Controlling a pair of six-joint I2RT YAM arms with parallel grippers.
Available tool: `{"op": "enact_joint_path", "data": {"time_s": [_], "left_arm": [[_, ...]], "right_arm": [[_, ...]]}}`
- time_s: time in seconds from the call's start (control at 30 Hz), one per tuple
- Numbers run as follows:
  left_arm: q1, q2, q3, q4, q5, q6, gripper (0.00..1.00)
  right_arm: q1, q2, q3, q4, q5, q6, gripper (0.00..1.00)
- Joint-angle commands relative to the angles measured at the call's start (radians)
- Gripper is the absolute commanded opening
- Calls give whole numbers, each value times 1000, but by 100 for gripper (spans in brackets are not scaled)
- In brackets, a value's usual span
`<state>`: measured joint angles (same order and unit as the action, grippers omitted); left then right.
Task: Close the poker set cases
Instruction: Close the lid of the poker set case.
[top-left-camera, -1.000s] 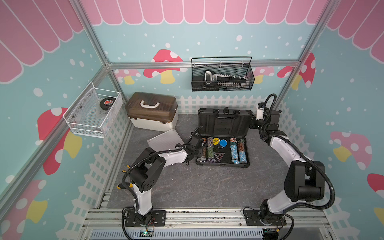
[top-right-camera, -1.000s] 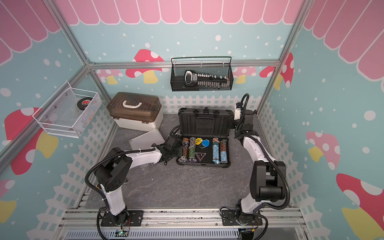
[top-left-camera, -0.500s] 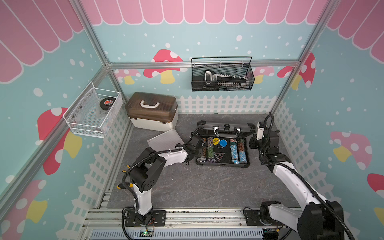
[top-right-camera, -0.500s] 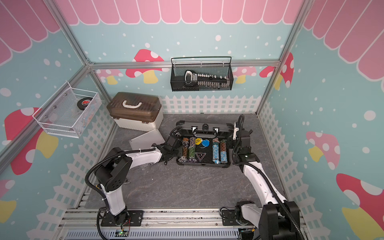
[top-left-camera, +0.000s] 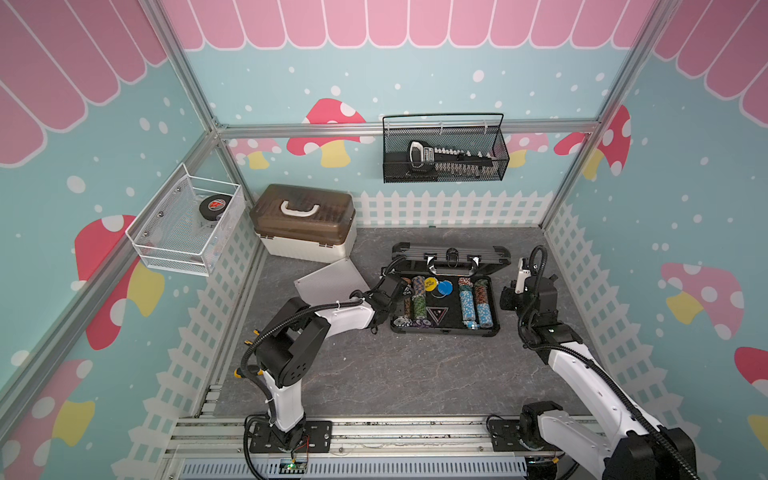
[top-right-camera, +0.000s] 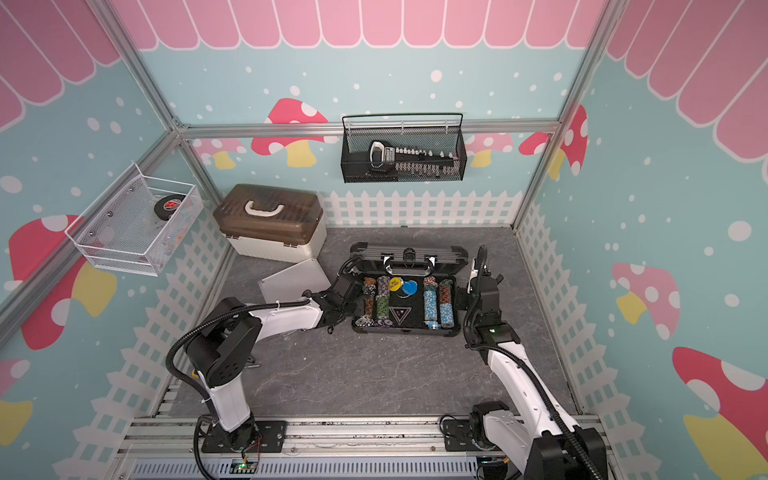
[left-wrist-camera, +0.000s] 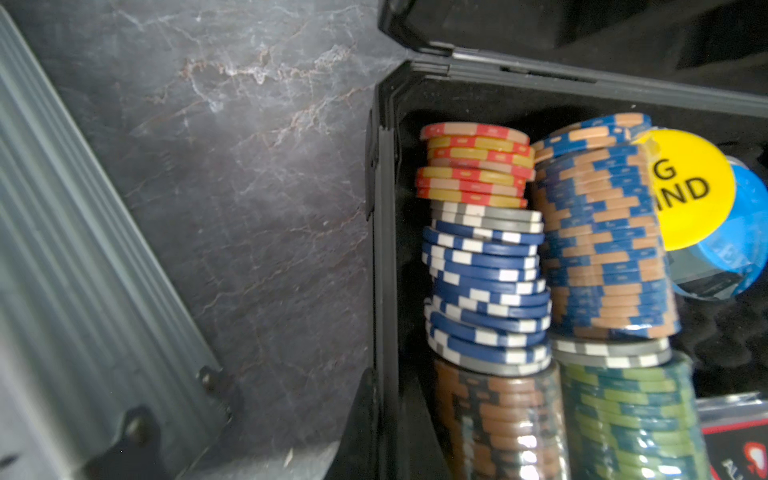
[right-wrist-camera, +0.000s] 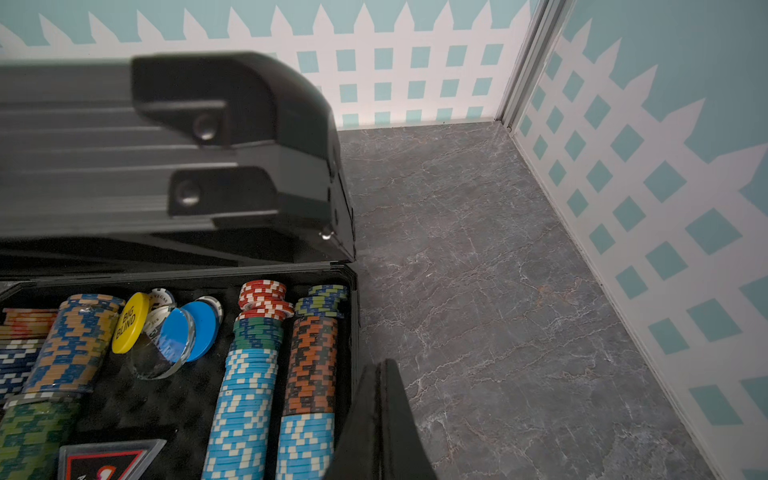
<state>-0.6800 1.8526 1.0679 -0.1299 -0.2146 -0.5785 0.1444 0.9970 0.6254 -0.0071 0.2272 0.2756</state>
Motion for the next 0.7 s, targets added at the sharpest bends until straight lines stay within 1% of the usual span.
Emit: {"op": "enact_joint_path", "data": {"time_s": [0.0, 0.1, 0.2, 0.4, 0.5, 0.6, 0.67], "left_arm": [[-20, -61, -25, -54, 26, 22, 0], [-21, -55, -21, -53, 23, 22, 0], [-21, -52, -18, -54, 24, 23, 0], [-21, -51, -19, -53, 16, 26, 0], [-21, -47, -19, -53, 13, 27, 0], [-22, -47, -19, -52, 15, 26, 0], [-21, -49, -22, -48, 15, 26, 0]], "right_arm": [[5, -34, -7, 14, -27, 2, 13], [6, -41, 10, 5, -124, -3, 27], [4, -38, 37, -21, -260, 3, 36], [7, -65, 54, -32, -463, 36, 48], [6, -77, 53, -9, -519, 78, 52], [7, -75, 54, 36, -547, 141, 58], [7, -65, 61, 56, -572, 177, 60]]}}
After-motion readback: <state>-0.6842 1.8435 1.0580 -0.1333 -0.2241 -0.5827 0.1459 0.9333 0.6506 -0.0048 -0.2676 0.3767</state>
